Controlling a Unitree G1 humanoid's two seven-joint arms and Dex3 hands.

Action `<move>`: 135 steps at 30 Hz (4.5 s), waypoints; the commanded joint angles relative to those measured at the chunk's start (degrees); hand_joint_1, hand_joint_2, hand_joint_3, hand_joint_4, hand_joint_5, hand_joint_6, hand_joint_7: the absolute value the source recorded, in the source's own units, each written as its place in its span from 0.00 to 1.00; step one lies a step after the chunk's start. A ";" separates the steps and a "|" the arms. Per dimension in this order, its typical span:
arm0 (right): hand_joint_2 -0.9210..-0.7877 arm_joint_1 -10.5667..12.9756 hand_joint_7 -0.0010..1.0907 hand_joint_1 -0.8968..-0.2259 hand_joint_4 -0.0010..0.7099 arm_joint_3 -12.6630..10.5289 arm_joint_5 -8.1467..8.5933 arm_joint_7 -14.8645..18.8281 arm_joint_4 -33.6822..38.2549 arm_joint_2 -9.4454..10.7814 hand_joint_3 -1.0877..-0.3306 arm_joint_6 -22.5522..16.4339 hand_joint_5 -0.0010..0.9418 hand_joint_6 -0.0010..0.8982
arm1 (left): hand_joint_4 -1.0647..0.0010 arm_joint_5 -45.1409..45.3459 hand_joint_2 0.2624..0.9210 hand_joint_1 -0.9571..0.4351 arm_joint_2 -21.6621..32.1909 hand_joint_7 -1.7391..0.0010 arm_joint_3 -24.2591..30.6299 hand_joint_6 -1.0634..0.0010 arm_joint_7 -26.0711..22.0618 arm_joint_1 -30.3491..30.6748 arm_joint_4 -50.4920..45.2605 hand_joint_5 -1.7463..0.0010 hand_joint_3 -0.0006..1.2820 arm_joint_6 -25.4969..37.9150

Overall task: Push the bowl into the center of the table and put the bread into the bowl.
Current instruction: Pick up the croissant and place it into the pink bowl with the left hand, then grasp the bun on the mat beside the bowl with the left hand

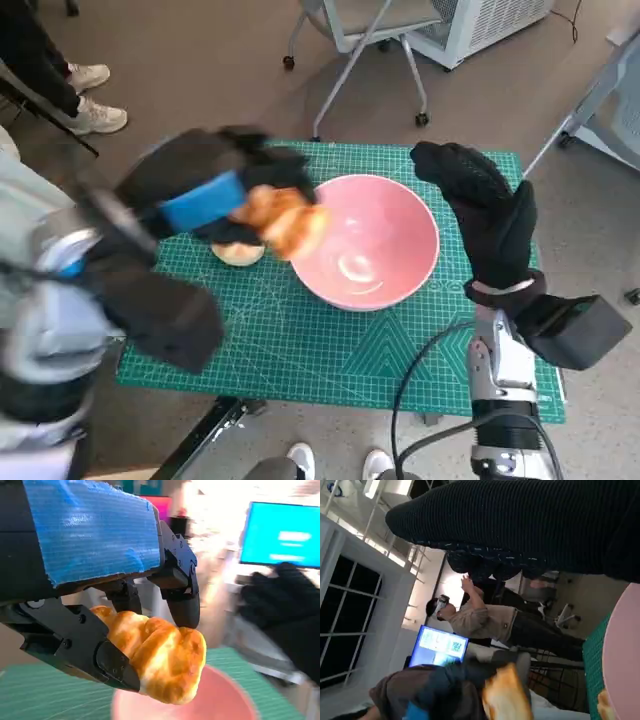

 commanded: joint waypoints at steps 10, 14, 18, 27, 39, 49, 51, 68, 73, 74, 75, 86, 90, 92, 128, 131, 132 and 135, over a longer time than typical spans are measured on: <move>0.00 2.52 0.48 0.28 0.28 -0.91 0.28 -0.24 -0.93 -0.15 0.46 0.68 0.00 0.10 | 0.29 6.78 1.00 0.69 -8.98 0.34 -9.76 0.38 3.60 -11.87 22.61 0.38 0.02 -7.22; 0.00 2.99 0.48 0.28 0.28 -1.01 0.02 -0.58 -1.57 -0.04 0.46 0.62 0.00 0.10 | 0.31 9.02 1.00 0.69 -11.21 0.36 -12.09 0.37 4.80 -13.92 28.78 0.35 0.02 -8.63; 0.00 3.42 0.48 0.28 0.28 -1.18 -0.13 -0.96 -2.14 -0.03 0.46 0.57 0.00 0.10 | 0.32 11.21 1.00 0.69 -13.56 0.38 -14.49 0.37 5.91 -15.31 34.54 0.32 0.03 -9.63; 0.00 4.20 0.48 0.29 0.28 -1.33 -0.40 -1.70 -2.98 -0.02 0.45 0.33 0.00 0.10 | 0.37 13.02 1.00 0.69 -16.40 0.39 -16.53 0.41 6.92 -16.97 43.45 0.26 0.07 -11.32; 0.00 4.68 0.48 0.30 0.28 -1.37 -1.02 -2.73 -3.46 -0.18 0.45 -0.10 0.00 0.10 | 0.78 11.77 0.85 0.65 -17.70 0.96 -15.81 0.65 2.63 -16.04 45.59 0.96 0.03 -6.45; 0.00 4.28 0.48 0.31 0.28 -1.30 -1.38 -3.25 -2.42 -0.11 0.44 -0.71 0.00 0.10 | 0.89 9.38 0.82 0.59 -14.52 1.00 -13.13 0.71 -0.37 -12.73 37.15 1.00 0.01 -5.18; 0.00 4.32 0.48 0.31 0.28 -1.31 -1.28 -3.20 -2.44 -0.14 0.44 -0.69 0.00 0.10 | 0.90 8.48 0.82 0.59 -13.48 1.00 -11.87 0.72 -1.44 -11.55 33.81 1.00 0.01 -3.89; 0.00 4.01 0.48 0.32 0.28 -1.56 -0.26 -1.70 -1.85 -0.77 0.43 -0.85 0.00 0.10 | 0.90 -1.33 0.82 0.61 0.62 1.00 3.68 0.74 -9.37 -2.59 7.70 1.00 0.00 5.71; 0.00 3.55 0.48 0.32 0.28 -1.67 0.10 -1.28 -1.10 -0.72 0.42 -0.83 0.00 0.10 | 0.90 -2.43 0.82 0.62 3.23 1.00 6.29 0.75 -8.51 -0.02 5.91 1.00 0.00 6.79; 0.00 3.45 0.48 0.32 0.28 -1.62 0.14 -1.23 -1.04 -0.67 0.42 -0.78 0.00 0.10 | 0.90 -2.54 0.82 0.62 3.67 1.00 6.69 0.75 -8.40 0.51 5.67 1.00 0.00 7.02; 0.00 3.34 0.48 0.32 0.28 -1.54 0.21 -1.14 -0.96 -0.59 0.42 -0.69 0.00 0.10 | 0.90 -2.52 0.82 0.62 4.25 1.00 7.10 0.75 -8.41 1.13 5.41 1.00 0.00 7.35; 0.00 2.53 0.48 0.29 0.28 -1.35 0.77 0.04 -0.05 -0.45 0.43 0.15 0.00 0.10 | 0.92 -2.22 0.81 0.62 7.20 1.00 7.65 0.78 -7.72 4.69 7.96 1.00 0.00 6.82; 0.00 2.47 0.48 0.28 0.28 -1.32 0.74 0.35 0.03 -0.45 0.42 0.28 0.00 0.10 | 0.93 -2.16 0.81 0.62 7.24 1.00 6.95 0.79 -7.54 4.95 10.45 1.00 0.00 6.05; 0.00 2.34 0.48 0.28 0.28 -1.37 0.79 0.51 0.30 -0.50 0.42 0.38 0.00 0.10 | 0.94 -2.11 0.80 0.63 7.13 1.00 6.52 0.79 -7.50 4.93 11.84 1.00 0.00 5.70; 0.00 3.91 0.48 0.29 0.28 -2.00 0.61 1.19 -1.17 -1.67 0.42 1.13 0.00 0.10 | 0.95 9.39 0.79 0.74 -1.78 1.00 -9.98 0.83 -1.10 -6.62 48.85 1.00 0.00 2.84; 0.00 4.00 0.48 0.29 0.27 -2.03 0.34 1.02 -1.19 -1.75 0.42 0.94 0.00 0.10 | 0.95 10.26 0.79 0.74 -2.94 1.00 -10.94 0.83 0.09 -7.56 52.17 1.00 0.00 2.78; 0.00 4.01 0.48 0.29 0.27 -2.03 0.25 0.95 -1.20 -1.77 0.42 0.89 0.00 0.10 | 0.95 10.44 0.79 0.74 -3.22 1.00 -11.20 0.83 0.41 -7.80 53.01 1.00 0.00 2.73; 0.00 4.00 0.48 0.29 0.27 -2.09 0.10 0.91 -1.01 -1.90 0.42 0.75 0.00 0.10 | 0.95 11.40 0.80 0.75 -4.31 1.00 -12.23 0.83 1.93 -8.65 56.22 1.00 0.01 2.66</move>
